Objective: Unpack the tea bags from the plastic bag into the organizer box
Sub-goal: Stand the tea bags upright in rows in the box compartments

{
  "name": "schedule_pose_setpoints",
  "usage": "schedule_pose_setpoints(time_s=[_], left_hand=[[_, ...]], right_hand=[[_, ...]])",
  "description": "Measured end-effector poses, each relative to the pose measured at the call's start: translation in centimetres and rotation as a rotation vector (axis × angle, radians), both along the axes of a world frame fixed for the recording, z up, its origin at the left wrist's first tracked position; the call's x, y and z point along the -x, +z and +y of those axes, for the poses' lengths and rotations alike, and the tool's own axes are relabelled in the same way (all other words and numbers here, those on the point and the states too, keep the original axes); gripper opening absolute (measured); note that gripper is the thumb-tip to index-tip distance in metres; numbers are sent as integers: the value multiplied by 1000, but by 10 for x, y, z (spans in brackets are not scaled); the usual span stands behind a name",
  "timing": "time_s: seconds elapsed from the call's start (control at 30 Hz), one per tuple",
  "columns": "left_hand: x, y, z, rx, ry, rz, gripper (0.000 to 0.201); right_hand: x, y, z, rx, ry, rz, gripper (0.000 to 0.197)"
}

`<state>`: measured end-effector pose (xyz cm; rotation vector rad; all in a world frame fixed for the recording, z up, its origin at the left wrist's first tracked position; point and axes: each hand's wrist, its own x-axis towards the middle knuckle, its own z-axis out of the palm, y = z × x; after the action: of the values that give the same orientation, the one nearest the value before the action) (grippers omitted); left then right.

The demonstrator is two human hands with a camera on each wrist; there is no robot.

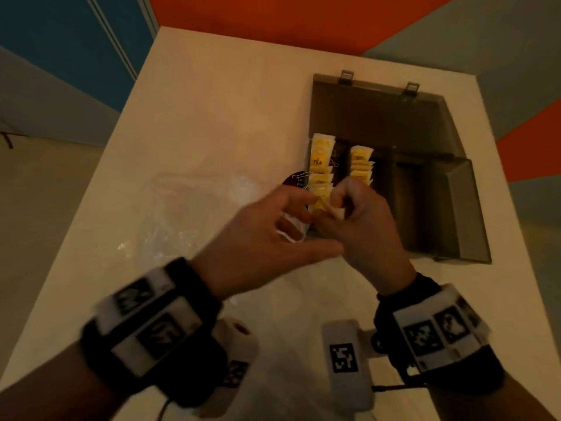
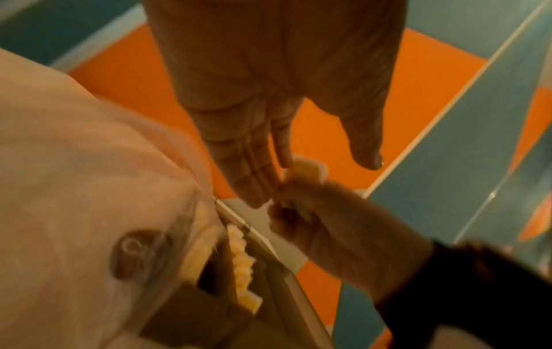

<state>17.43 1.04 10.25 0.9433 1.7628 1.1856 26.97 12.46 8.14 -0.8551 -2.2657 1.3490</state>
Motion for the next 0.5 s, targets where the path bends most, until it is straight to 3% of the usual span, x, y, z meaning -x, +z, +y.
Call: schedule_pose_setpoints(time_s=[0.03,0.13,0.3,0.4,0.5], left_hand=[[-7,-6,8,39,10,1,45],[-16,-17,21,56,185,-123,19],[-16,-31,21,106,270,-198,10],[-14,-30,24,126,226,-5,14],[-17,-26,28,151,94,266,22]], right_hand=[[2,0,-2,-74,17,8,33],[-2,-8,-1,-238,21,25,31],[-28,-18,3,-131,198,-113,32],[-35,-11,12,26,108,-60,36],[-29,-4,25,-43,198,-170,38]])
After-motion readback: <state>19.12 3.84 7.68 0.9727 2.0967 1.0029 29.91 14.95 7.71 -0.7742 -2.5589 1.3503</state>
